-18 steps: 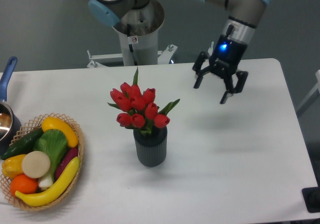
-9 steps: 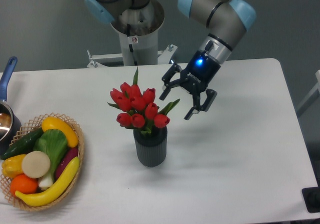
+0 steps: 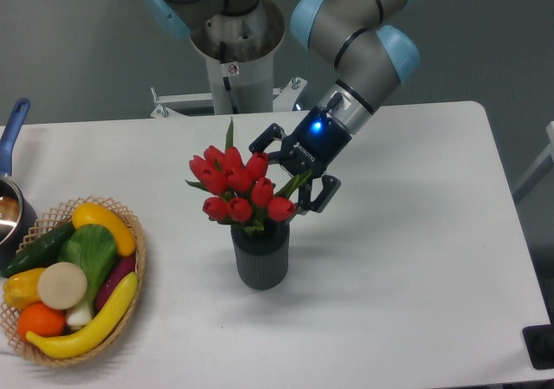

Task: Pick up the flowers from the vase
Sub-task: 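Lower the gripper around the tulip stems and close it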

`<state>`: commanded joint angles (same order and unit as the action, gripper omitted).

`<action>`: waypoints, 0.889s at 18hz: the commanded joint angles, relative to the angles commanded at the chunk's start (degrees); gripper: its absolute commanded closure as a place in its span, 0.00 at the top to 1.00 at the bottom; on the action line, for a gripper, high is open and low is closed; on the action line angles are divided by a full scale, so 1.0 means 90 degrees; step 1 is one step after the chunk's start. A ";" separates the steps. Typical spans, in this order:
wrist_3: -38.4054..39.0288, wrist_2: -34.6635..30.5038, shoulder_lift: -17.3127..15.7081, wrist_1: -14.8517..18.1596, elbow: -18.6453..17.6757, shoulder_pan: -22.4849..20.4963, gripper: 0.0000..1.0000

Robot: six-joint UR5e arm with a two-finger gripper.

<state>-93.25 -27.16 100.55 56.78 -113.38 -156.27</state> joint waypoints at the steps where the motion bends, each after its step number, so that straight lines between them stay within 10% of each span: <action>1: 0.0000 0.0000 0.0020 -0.0078 0.0000 0.0010 1.00; 9: -0.0010 -0.0058 0.0176 -0.0206 0.0127 0.0137 0.99; 16: 0.0000 -0.0078 0.0166 -0.0225 0.0127 0.0127 0.51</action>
<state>-93.25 -27.86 102.04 54.76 -112.24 -155.13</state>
